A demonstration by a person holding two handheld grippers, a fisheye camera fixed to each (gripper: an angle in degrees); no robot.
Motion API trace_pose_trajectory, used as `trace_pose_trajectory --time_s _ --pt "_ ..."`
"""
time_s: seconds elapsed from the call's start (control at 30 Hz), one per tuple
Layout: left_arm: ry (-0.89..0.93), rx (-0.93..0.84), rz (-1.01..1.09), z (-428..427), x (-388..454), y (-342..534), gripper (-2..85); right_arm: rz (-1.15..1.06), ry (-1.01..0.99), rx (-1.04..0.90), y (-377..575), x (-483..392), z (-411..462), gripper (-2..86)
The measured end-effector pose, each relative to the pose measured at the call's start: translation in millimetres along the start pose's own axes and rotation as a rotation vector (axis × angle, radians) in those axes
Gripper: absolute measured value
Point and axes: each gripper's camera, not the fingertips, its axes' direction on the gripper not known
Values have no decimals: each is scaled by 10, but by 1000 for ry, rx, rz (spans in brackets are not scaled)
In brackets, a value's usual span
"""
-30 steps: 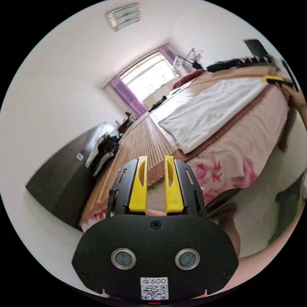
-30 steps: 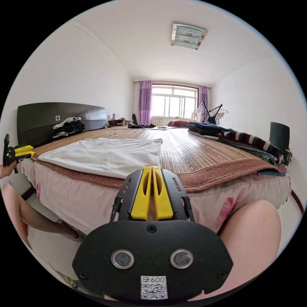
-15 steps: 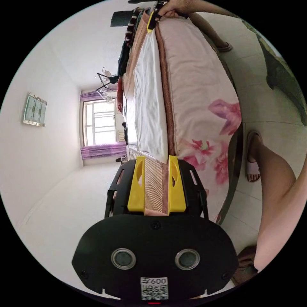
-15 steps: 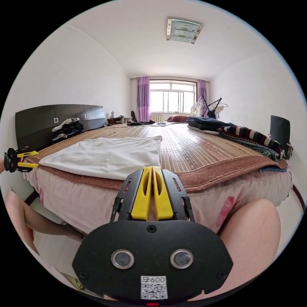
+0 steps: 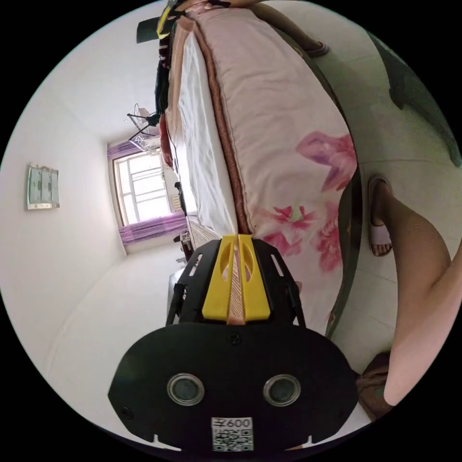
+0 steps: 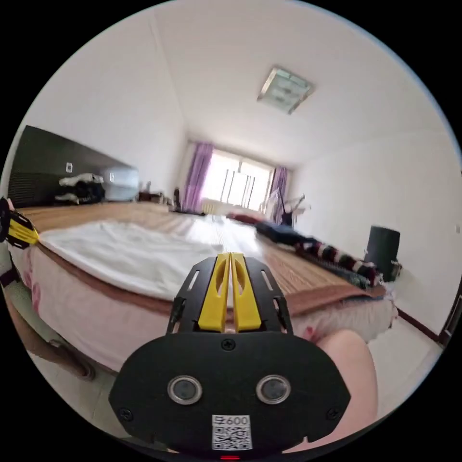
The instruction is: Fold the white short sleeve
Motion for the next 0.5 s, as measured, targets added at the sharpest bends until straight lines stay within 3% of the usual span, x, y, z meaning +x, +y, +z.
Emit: trace_pose_trajectory --time_s 0.07,0.23,0.37,0.5 --pt "29 -4 -92 35 -49 52 24 -196 -334 75 -490 -652 -51 4" --pt "-17 -2 -165 -8 -48 168 21 -492 -759 -42 -1452 -2201 91 68" --pt "-38 0 -209 -25 -38 294 21 -754 -685 18 -1691 -3289 88 74" --pt "-59 -6 -230 -6 80 387 22 -906 -602 -9 -1811 -3756 108 68"
